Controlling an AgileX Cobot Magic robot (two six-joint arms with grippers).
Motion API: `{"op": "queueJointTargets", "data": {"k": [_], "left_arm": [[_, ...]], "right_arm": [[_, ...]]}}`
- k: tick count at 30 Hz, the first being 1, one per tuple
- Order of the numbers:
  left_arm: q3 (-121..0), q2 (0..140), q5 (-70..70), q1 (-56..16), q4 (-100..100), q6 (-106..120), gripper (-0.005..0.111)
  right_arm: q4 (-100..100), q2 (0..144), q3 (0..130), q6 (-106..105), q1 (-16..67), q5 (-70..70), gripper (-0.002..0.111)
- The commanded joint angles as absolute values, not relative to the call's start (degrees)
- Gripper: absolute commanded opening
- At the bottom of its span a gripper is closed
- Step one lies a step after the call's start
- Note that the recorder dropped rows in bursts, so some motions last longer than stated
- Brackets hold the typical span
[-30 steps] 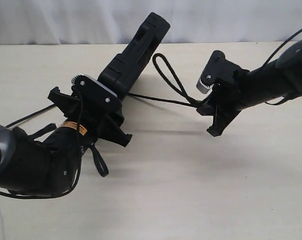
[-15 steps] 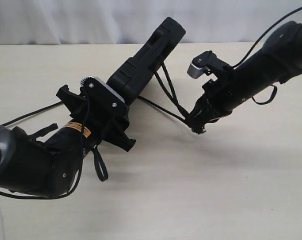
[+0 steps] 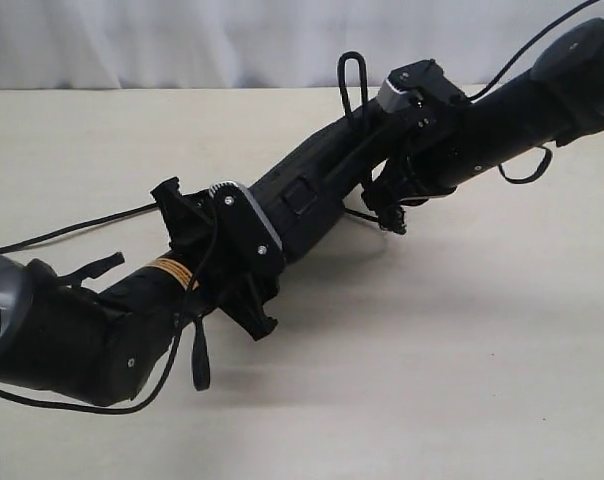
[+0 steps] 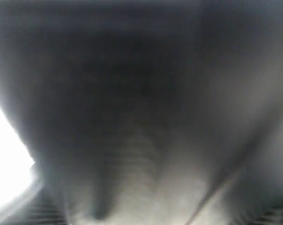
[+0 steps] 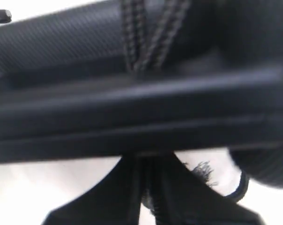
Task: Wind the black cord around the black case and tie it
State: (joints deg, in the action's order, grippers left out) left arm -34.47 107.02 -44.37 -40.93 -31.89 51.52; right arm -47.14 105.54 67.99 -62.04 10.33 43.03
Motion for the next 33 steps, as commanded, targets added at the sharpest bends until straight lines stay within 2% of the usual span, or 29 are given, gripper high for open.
{"op": "queueJointTargets", "data": {"k": [1,2,3,4,6,12,14,17,18,21,23,28,33], "left_arm": [[-34.81,102.99,-44.5,-43.46,-43.02,57.07,0.07],[-34.81,99.0,-42.73,-44.79,-49.61,60.81,0.07],[-34.81,95.28,-38.49,-45.34,-51.05,62.23,0.07],[-34.81,90.34,-28.62,-45.35,-49.96,62.5,0.07],[-34.81,84.58,-22.42,-45.35,-50.96,62.63,0.07],[-36.21,78.77,-33.13,-44.82,-51.7,61.23,0.07],[-43.33,78.84,-15.45,-39.65,-53.91,61.0,0.07],[-51.7,81.87,2.57,-32.06,-57.06,59.13,0.07],[-58.32,85.33,11.98,-26.35,-57.89,55.54,0.07],[-70.63,94.3,29.34,-17.61,-58.17,47.34,0.07],[-77.63,102.44,38.35,-14.64,-61.62,45.98,0.07],[-85.7,113.82,41.24,-14.69,-65.39,45.98,0.07],[-86.1,116.41,33.86,-14.69,-68.75,47.03,0.07]], "right_arm": [[-46.63,103.25,68.25,-59.62,10.12,43.63,0.004],[-46.14,103.25,68.25,-58.97,10.12,43.78,0.004],[-45.83,103.25,68.25,-58.87,10.12,43.78,0.004],[-45.83,103.25,68.25,-58.87,10.12,43.78,0.004],[-45.8,103.25,68.25,-58.45,10.12,43.78,0.004],[-45.8,103.25,68.25,-57.75,10.12,45.46,0.004],[-45.8,103.25,68.25,-57.75,10.12,45.57,0.004],[-45.53,103.25,68.25,-57.75,10.12,45.55,0.004],[-45.55,103.25,68.25,-57.75,10.12,46.09,0.004],[-45.55,103.25,68.25,-57.75,10.12,46.8,0.004],[-45.55,103.25,68.25,-57.75,10.12,46.67,0.004],[-45.55,103.25,68.25,-57.75,10.12,46.9,0.004],[-45.55,103.25,68.25,-57.75,10.12,47.01,0.004]]}}
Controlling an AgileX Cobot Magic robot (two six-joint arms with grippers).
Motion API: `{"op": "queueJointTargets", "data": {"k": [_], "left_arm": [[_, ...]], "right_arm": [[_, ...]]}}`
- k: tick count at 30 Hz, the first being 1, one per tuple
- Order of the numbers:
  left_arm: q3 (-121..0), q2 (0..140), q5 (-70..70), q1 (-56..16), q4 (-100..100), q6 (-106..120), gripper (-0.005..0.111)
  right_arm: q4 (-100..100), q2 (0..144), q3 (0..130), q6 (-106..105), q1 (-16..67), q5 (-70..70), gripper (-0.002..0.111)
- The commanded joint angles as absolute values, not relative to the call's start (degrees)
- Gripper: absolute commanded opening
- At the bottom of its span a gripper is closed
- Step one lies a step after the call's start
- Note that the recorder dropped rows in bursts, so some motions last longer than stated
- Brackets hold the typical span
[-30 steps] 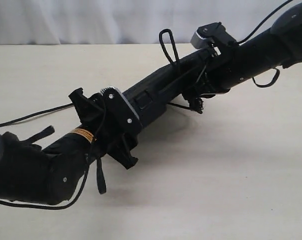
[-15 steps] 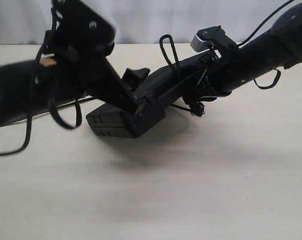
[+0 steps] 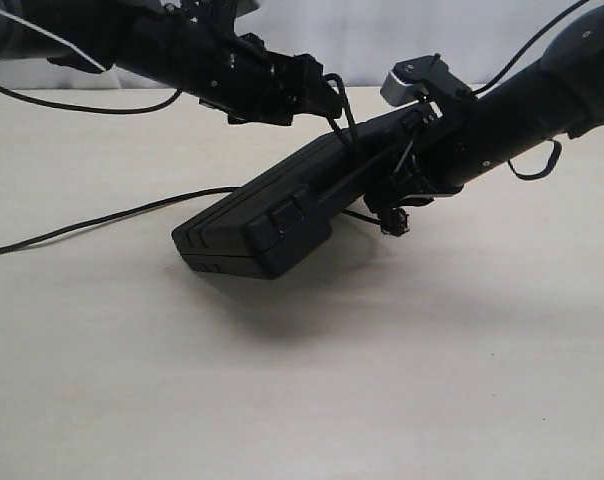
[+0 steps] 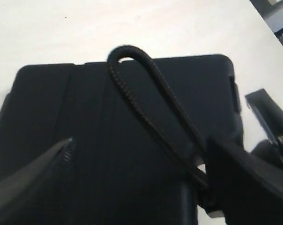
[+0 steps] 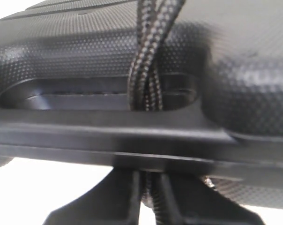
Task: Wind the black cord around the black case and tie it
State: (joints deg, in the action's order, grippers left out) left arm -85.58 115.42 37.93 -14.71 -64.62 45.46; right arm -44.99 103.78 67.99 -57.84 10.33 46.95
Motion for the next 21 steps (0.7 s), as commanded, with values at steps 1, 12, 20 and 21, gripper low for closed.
{"op": "queueJointTargets", "data": {"k": [1,12,20,21], "left_arm": [[-86.1,116.54,33.46,-14.69,-69.88,48.3,0.07],[-86.1,120.05,34.53,-14.69,-77.14,51.37,0.013],[-87.41,119.95,45.14,-14.69,-82.15,52.43,0.0],[-87.98,119.95,46.51,-14.69,-82.15,52.67,0.0]], "right_arm": [[-45.55,103.25,68.25,-57.75,10.12,47.01,0.004],[-45.55,103.25,68.25,-54.3,10.12,46.82,0.004],[-42.1,102.4,68.37,-47.62,9.99,49.55,0.041],[-38.94,101.9,68.64,-44.92,9.99,50.38,0.047]]}}
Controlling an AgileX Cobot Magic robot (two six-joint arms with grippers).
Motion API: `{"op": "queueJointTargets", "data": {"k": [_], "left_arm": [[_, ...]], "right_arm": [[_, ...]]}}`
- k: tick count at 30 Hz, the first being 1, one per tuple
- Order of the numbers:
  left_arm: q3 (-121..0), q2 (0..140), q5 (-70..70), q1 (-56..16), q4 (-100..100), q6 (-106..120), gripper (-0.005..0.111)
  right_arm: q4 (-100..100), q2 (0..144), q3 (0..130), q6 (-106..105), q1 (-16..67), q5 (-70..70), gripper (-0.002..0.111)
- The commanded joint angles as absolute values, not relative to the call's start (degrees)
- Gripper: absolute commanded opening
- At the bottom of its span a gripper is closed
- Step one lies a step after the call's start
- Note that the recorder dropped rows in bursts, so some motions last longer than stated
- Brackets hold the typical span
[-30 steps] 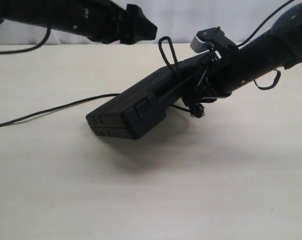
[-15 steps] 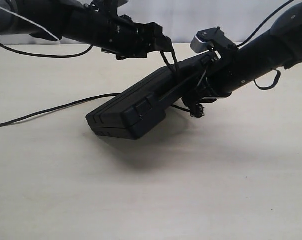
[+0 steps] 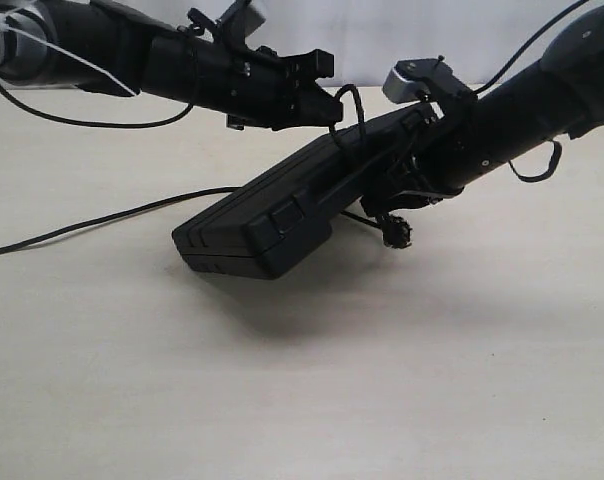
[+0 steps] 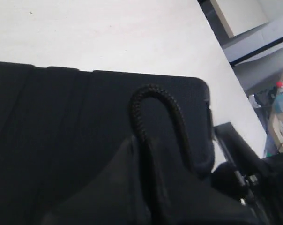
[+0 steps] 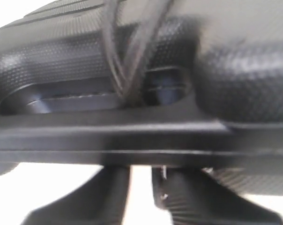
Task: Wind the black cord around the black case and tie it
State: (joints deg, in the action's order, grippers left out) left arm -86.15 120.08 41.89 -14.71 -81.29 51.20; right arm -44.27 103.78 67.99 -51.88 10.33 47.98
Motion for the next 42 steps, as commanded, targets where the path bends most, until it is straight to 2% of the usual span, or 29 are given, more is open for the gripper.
{"op": "queueJointTargets", "data": {"k": [1,3,6,11,18,30,32,35,36,42], "left_arm": [[-88.94,119.95,48.46,-14.69,-82.15,52.61,0.0],[-89.63,119.95,50.22,-14.69,-82.03,52.61,0.0],[-89.76,119.95,50.39,-14.69,-80.28,52.98,0.0],[-89.76,119.95,50.39,-14.69,-67.66,53.93,0.0],[-89.76,119.95,50.88,-14.69,-65.24,53.93,0.0],[-89.76,119.95,52.36,-14.69,-65.35,53.93,0.0],[-89.76,119.95,52.64,-14.69,-65.35,53.93,0.0],[-89.76,119.95,53.52,-14.69,-64.91,54.03,0.0],[-89.76,119.95,53.68,-14.56,-63.44,54.15,0.0],[-89.76,119.95,54.35,-12.67,-47.88,53.49,0.0]], "right_arm": [[-31.02,100.72,69.27,-40.05,9.99,52.9,0.053],[-20.07,98.21,69.8,-30.98,9.99,57.0,0.053],[-17.04,94.95,69.8,-28.24,9.99,59.08,0.053],[-33.87,93.51,68.94,-40.98,10.13,56.06,0.053],[-59.44,95.24,60.62,-59.15,10.13,37.91,0.053],[-79.94,104.28,59.24,-75.37,10.13,35.2,0.053],[-80.68,105.33,59.24,-76.18,10.13,34.67,0.046],[-79.8,106.12,59.24,-76.18,10.13,31.12,0.02],[-79.16,106.12,59.24,-76.18,10.13,29.66,0.007],[-74.21,103.21,59.24,-75.77,9.99,25.13,0.004]]}}
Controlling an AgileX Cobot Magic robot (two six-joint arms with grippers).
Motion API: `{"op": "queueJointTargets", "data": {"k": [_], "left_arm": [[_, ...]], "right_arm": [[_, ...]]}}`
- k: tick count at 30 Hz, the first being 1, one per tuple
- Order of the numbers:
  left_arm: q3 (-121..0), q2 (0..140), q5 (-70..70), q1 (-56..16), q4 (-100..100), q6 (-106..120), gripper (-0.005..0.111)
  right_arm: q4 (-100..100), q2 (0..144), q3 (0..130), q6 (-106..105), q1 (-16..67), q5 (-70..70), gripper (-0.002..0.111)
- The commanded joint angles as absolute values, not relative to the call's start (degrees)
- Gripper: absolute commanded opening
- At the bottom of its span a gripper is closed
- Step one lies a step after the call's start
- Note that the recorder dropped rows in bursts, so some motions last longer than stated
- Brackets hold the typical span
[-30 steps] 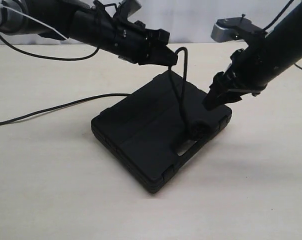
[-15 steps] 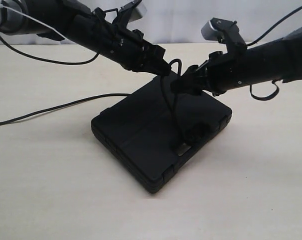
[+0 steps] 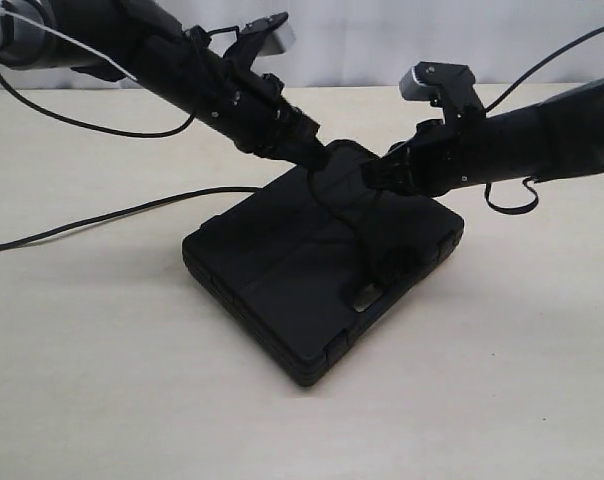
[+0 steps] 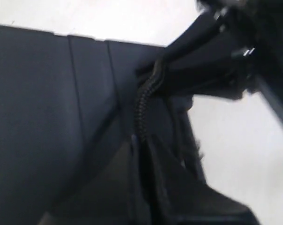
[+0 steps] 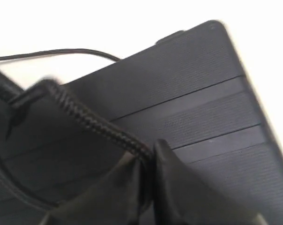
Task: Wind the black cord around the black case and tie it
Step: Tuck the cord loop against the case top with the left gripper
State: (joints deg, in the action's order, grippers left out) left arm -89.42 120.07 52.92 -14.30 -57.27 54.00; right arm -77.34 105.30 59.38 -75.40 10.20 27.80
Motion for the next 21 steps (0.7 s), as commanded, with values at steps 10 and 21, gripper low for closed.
{"op": "queueJointTargets", "data": {"k": [10,21], "left_arm": [[-92.36,119.95,69.96,-11.32,-47.05,57.58,0.0],[-97.6,117.06,69.96,-11.06,-44.95,57.15,0.0]], "right_arm": [[-73.88,102.95,59.24,-77.78,10.13,27.46,0.004],[-73.82,102.95,59.24,-78.01,10.13,30.42,0.004]]}}
